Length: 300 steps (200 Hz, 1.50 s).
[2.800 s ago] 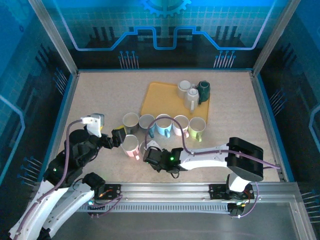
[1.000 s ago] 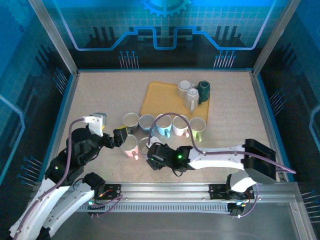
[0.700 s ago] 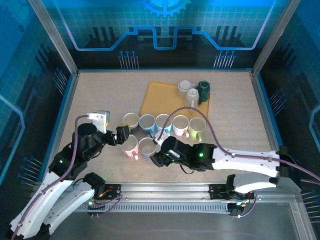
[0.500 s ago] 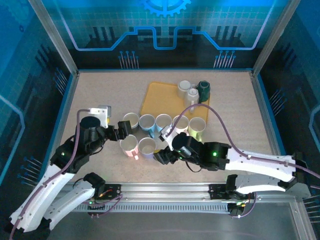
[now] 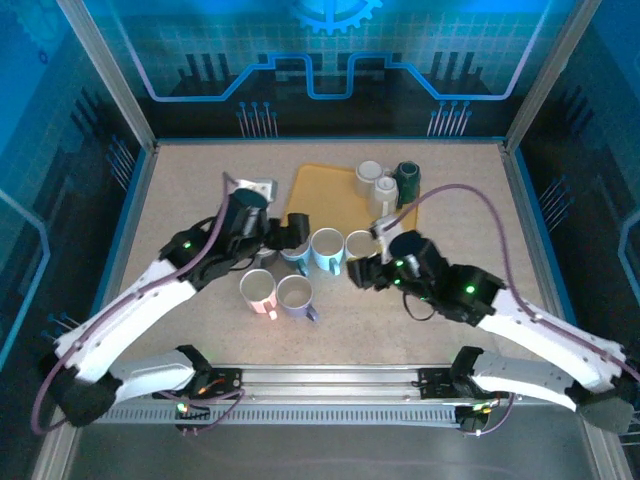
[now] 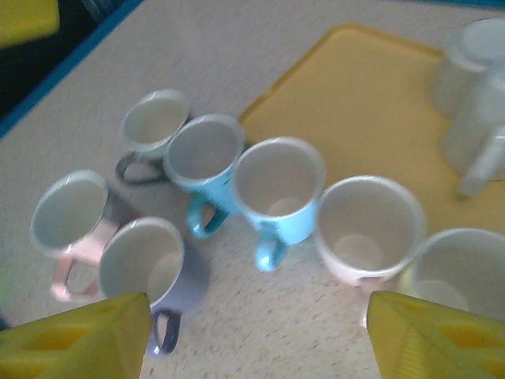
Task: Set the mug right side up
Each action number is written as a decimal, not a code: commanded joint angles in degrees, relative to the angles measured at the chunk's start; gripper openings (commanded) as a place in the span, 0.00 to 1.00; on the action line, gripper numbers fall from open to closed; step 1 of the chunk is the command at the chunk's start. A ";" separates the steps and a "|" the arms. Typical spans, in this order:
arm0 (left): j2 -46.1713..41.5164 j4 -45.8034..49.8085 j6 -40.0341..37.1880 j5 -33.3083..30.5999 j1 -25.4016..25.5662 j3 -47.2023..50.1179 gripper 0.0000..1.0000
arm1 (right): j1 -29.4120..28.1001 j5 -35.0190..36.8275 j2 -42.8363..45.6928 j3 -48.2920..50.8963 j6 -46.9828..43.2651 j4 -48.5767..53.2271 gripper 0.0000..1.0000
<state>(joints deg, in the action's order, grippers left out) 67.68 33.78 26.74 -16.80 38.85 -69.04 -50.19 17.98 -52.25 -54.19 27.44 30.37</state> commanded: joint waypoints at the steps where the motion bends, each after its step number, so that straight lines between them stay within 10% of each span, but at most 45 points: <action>1: 8.02 -4.92 0.34 -1.32 0.79 -5.89 0.99 | 7.57 -3.97 4.15 0.78 3.72 2.99 0.73; 43: 27.79 -6.08 -1.86 -0.80 1.23 -22.96 0.99 | 21.68 -9.96 7.62 0.16 3.82 5.42 0.74; 116: 60.15 3.15 -6.81 -4.15 3.43 -59.63 0.99 | 28.45 -9.93 11.59 0.52 1.67 6.62 0.75; 300: 84.57 -3.90 -8.19 -7.01 3.45 -74.96 0.93 | 31.30 -14.02 10.59 5.99 1.04 2.68 0.77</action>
<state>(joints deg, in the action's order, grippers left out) 149.67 31.31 20.40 -21.52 42.17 -140.57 -19.79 5.23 -41.91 -48.45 28.51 34.28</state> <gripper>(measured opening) 0.942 0.774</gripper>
